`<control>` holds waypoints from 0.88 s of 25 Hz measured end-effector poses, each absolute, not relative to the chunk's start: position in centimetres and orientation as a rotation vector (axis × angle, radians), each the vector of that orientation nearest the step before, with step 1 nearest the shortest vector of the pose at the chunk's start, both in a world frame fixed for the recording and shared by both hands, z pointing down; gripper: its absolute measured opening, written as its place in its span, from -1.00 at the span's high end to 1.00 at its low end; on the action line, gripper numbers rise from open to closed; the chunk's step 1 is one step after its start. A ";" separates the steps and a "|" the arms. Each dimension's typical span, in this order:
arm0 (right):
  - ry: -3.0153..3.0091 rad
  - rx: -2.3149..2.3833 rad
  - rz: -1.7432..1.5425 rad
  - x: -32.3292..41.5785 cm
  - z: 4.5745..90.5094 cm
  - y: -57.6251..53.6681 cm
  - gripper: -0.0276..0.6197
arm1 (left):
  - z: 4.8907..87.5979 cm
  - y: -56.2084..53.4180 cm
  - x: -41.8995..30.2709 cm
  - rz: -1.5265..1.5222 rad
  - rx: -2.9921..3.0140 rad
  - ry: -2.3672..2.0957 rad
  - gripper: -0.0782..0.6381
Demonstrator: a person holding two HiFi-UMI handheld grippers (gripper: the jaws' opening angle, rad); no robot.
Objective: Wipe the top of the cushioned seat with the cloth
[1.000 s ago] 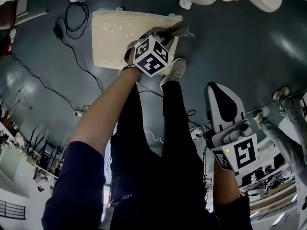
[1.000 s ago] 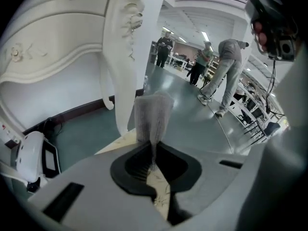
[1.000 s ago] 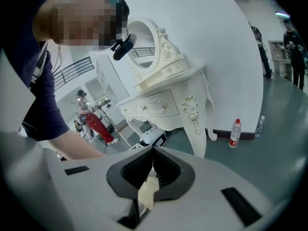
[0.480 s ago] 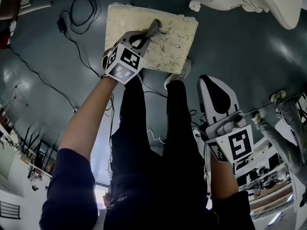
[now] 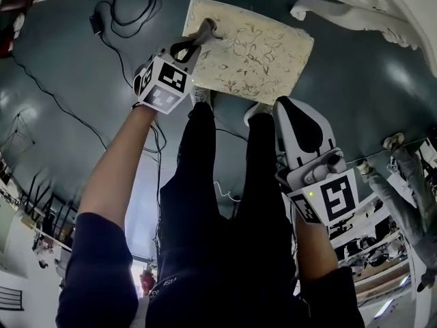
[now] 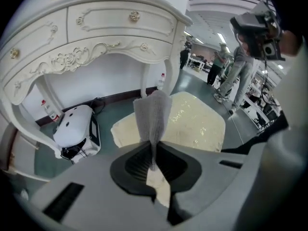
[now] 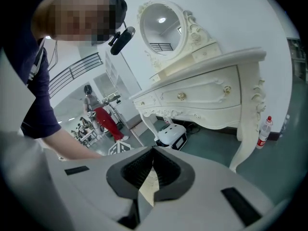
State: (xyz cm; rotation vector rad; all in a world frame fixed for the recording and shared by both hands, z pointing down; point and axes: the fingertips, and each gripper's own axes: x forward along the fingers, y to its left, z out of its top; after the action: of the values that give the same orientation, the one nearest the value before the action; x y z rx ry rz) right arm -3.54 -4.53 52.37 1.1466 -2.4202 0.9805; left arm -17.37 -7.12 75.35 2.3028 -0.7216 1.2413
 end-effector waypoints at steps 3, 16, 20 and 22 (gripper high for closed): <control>-2.425 1.140 0.998 -5.4 52.1 -5.0 0.84 | 76.6 -6.7 -18.2 1.310 2.319 -0.649 0.71; -2.399 1.202 0.998 1.5 52.0 -3.9 0.84 | 77.8 0.5 -4.7 1.321 2.394 -0.367 0.71; -2.381 1.245 1.011 6.0 51.9 -2.6 0.84 | 77.6 2.0 1.5 1.302 2.411 -0.305 0.71; -2.388 1.267 1.027 8.0 51.9 -2.3 0.84 | 77.7 2.5 4.3 1.299 2.423 -0.281 0.71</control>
State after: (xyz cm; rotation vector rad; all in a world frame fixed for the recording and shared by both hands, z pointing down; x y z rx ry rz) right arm 7.97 -2.33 51.86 1.2666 -2.3878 1.0274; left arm 4.29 2.49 77.66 2.4232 -0.2809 1.2994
